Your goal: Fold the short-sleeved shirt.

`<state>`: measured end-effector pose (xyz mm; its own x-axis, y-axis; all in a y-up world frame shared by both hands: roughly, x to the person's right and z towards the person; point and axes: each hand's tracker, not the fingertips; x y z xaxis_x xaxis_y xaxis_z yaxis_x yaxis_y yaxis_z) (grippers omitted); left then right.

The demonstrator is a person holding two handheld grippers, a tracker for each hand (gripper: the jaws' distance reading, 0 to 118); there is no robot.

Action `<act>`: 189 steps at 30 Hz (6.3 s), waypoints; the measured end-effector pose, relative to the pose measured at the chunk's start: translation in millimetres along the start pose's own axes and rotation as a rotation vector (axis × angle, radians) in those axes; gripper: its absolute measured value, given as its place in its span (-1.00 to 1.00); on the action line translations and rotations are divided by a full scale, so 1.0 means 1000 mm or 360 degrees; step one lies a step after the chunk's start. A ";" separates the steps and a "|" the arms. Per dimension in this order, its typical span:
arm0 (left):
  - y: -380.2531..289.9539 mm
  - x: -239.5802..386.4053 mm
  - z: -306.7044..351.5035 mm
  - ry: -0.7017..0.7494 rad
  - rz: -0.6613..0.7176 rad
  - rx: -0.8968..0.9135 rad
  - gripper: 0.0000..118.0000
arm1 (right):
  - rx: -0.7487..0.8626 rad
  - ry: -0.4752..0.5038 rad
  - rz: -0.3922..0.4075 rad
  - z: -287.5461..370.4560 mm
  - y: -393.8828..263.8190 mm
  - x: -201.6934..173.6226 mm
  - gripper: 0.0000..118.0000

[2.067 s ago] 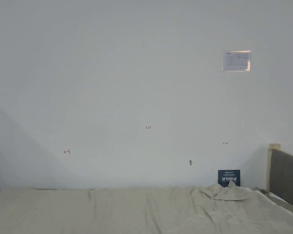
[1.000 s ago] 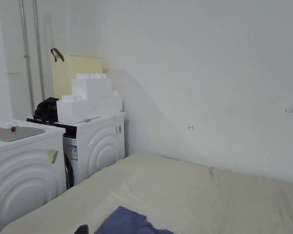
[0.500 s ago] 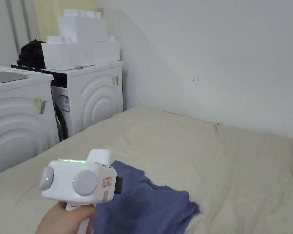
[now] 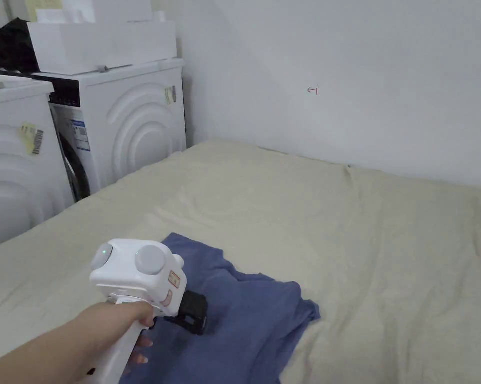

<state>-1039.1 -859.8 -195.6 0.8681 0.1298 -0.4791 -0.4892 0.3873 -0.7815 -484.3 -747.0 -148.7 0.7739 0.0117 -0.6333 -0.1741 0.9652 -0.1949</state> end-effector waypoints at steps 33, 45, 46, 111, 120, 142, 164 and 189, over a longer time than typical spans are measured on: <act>-0.013 0.016 -0.032 0.0098 -0.0161 -0.0025 -1.00 | -0.0169 -0.0007 -0.0104 -0.012 -0.015 0.017 -0.96; -0.024 0.014 -0.012 0.0065 -0.0115 0.0126 -1.00 | -0.0126 -0.0039 -0.0130 0.007 -0.008 0.030 -0.96; -0.025 0.011 -0.006 0.0044 -0.0098 0.0168 -1.00 | -0.0120 -0.0046 -0.0132 0.008 -0.008 0.032 -0.96; -0.049 0.608 -0.022 -0.0457 -0.1278 -0.0197 -0.98 | 0.0085 -0.0567 -0.0497 0.140 -0.054 0.236 -0.96; -0.050 0.574 -0.003 -0.0617 -0.1132 -0.0155 0.64 | 0.0055 -0.0545 -0.0574 0.140 -0.050 0.229 -0.96; -0.164 0.321 0.190 -0.0679 -0.0395 0.1302 0.54 | 0.0206 -0.0587 -0.0395 0.166 -0.005 0.188 -0.96; -0.227 0.280 0.208 -0.0645 -0.0284 0.1572 -1.00 | 0.0274 -0.0588 -0.0316 0.152 -0.021 0.155 -0.96; -0.069 0.429 -0.061 -0.0214 -0.0765 -0.0053 0.73 | 0.0045 -0.0480 -0.0421 0.114 -0.062 0.192 -0.96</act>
<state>-638.2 -886.1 -371.4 0.9981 0.0613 -0.0076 -0.0318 0.4031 -0.9146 -255.5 -774.5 -172.6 0.9346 -0.1659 -0.3147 0.0686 0.9520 -0.2983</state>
